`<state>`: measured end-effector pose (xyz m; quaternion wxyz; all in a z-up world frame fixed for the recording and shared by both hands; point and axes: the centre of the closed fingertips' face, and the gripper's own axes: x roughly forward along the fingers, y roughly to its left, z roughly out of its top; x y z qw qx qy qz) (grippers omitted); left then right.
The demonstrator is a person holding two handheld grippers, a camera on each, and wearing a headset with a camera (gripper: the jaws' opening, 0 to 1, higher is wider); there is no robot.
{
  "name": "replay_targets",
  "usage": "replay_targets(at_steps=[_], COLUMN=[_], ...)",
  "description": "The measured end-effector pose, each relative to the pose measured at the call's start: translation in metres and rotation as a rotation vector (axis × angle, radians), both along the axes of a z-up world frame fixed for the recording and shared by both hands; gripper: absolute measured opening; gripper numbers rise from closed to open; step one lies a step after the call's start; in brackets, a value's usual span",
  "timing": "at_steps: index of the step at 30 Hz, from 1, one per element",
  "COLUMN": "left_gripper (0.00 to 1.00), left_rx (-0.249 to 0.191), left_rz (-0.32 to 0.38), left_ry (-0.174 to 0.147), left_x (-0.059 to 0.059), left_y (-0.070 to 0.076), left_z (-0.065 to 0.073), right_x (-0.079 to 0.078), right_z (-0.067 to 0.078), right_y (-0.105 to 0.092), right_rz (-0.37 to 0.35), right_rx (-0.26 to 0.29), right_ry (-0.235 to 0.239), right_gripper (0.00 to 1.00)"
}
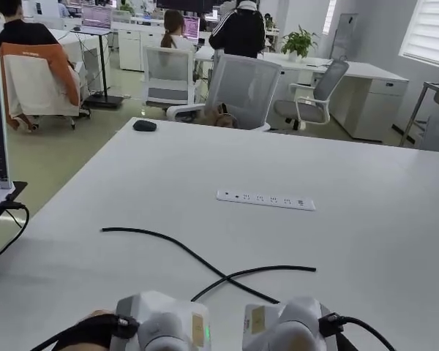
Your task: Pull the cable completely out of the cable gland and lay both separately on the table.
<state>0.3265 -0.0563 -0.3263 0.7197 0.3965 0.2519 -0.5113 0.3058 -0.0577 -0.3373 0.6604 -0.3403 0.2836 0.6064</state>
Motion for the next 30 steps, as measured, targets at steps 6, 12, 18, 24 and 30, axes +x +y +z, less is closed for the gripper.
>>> replay_targets(at_steps=[6, 12, 18, 24, 30], left_gripper=[0.27, 0.18, 0.18, 0.17, 0.17], left_rx=[-0.016, 0.021, 0.042, 0.057, 0.065], left_rz=[-0.027, -0.064, -0.043, -0.009, 0.018], left_ry=[-0.033, -0.006, -0.007, 0.011, 0.017], left_x=[0.001, -0.006, -0.002, -0.003, -0.002], left_y=[-0.006, -0.005, -0.002, 0.005, 0.01], left_z=[0.004, -0.006, -0.009, -0.013, -0.01], right_x=[-0.001, -0.005, -0.002, 0.003, 0.015], right_z=[0.003, 0.01, 0.003, -0.012, -0.025], right_y=[0.002, 0.01, 0.005, -0.011, -0.033], right_rz=[0.034, 0.059, 0.035, -0.002, -0.056], right_rx=[0.009, 0.054, 0.013, -0.082, -0.197], right_ry=[-0.027, -0.03, -0.035, -0.033, -0.053], right_gripper=[0.02, 0.02, 0.02, 0.02, 0.03])
